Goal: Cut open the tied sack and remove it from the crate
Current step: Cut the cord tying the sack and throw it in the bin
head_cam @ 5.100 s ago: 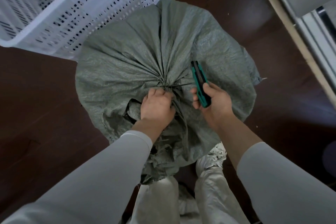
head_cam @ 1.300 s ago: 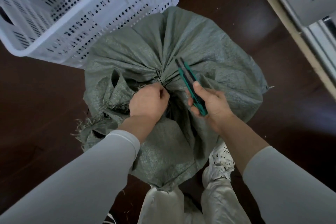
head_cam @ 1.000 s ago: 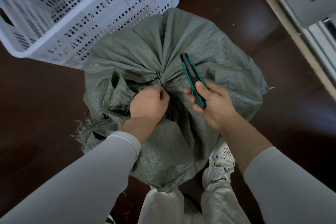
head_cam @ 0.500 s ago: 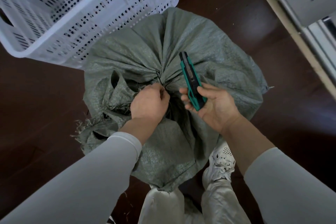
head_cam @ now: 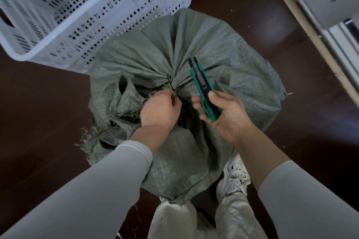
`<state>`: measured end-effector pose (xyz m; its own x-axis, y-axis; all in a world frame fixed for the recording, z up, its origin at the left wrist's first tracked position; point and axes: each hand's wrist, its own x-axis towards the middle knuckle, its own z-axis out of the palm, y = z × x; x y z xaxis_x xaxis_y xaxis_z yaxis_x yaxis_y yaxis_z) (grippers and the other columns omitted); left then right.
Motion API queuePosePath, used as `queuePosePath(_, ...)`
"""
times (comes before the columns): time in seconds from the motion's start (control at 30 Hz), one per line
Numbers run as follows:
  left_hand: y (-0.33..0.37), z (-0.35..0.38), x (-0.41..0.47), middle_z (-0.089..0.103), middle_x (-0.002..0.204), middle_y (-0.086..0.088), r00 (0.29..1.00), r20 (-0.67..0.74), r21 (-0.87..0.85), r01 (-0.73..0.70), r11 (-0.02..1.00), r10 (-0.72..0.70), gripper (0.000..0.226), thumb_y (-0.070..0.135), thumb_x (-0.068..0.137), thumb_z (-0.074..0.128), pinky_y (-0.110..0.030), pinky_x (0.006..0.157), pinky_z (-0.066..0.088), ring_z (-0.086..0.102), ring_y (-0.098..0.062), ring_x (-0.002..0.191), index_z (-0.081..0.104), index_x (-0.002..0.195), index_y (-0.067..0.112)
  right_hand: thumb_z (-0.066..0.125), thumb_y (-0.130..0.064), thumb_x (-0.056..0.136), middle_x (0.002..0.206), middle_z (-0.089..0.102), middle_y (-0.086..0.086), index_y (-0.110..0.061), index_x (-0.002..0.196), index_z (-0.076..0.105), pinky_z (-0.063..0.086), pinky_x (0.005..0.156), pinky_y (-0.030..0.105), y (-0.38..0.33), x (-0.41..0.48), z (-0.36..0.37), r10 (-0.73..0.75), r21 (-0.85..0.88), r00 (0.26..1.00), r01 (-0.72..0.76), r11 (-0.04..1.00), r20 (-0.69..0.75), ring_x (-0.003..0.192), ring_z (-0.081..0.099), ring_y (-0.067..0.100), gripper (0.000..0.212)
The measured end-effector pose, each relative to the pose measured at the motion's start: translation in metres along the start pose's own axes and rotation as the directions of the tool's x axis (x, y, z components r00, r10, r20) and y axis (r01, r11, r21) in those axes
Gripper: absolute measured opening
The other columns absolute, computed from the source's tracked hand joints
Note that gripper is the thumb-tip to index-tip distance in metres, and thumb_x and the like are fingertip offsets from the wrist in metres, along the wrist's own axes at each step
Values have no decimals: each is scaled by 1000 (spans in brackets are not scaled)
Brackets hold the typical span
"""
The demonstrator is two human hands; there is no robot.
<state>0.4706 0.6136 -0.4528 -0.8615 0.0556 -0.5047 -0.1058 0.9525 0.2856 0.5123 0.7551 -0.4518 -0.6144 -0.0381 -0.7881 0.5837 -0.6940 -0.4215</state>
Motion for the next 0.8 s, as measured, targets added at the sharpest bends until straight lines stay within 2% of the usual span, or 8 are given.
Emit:
queuePosePath(0.07,0,0,0,65,109,-12,1000,-3,-5,5,1000,-5,27,29,94,46,-38,78,50,60,-33,101,62,108,13,47,-7,95,71,71,9,-3,98,61,47,43,18,1,-1,1,-9,-42,1000,9,999,-12,56,66,12,15)
queuePosePath(0.2,0,1,2,65,112,-11,1000,7,-30,26,999,-26,28,29,94,46,-38,82,50,59,-32,105,61,113,14,53,-14,94,59,57,8,-1,92,58,22,30,12,5,2,2,-48,-101,981,29,994,-187,38,45,9,15)
queuePosePath(0.3,0,2,3,65,114,-9,997,-10,-102,74,992,-75,29,32,93,50,-38,85,50,59,-30,107,57,115,15,58,-22,91,52,54,6,0,92,59,18,29,11,6,3,0,-58,-69,957,40,997,-284,30,38,9,22)
queuePosePath(0.4,3,3,9,58,123,-9,986,-41,-244,148,958,-163,49,46,87,57,-39,88,49,58,-29,111,47,123,14,59,-31,89,50,59,3,-7,89,64,26,35,17,8,4,-2,-91,-60,962,78,995,-257,33,43,11,25)
queuePosePath(0.5,6,4,23,53,131,-13,976,-10,-243,207,948,-216,59,54,89,50,-42,93,47,54,-32,118,43,132,14,57,-38,89,61,67,4,-13,90,67,37,43,20,11,5,-3,-93,-104,980,76,992,-176,44,53,14,27)
queuePosePath(0.67,1,6,35,63,119,-17,984,-18,-277,164,947,-175,31,29,97,45,-35,93,45,57,-31,113,60,116,8,55,1,88,73,73,6,0,109,57,58,59,25,19,11,3,-38,-5,992,38,999,-116,63,70,16,21)
queuePosePath(0.73,-4,5,35,65,117,-17,982,-40,-325,160,932,-183,31,26,97,46,-33,91,44,58,-31,112,63,113,6,56,9,82,66,67,6,-4,98,57,57,58,27,21,16,6,-73,-135,982,50,990,-173,57,65,17,20)
queuePosePath(0.8,-9,3,32,66,114,-19,978,-65,-350,165,922,-200,34,27,98,45,-34,89,44,59,-31,110,63,110,2,64,3,78,68,62,4,-11,89,58,52,55,24,24,21,7,-130,-334,970,56,941,-204,57,58,14,19)
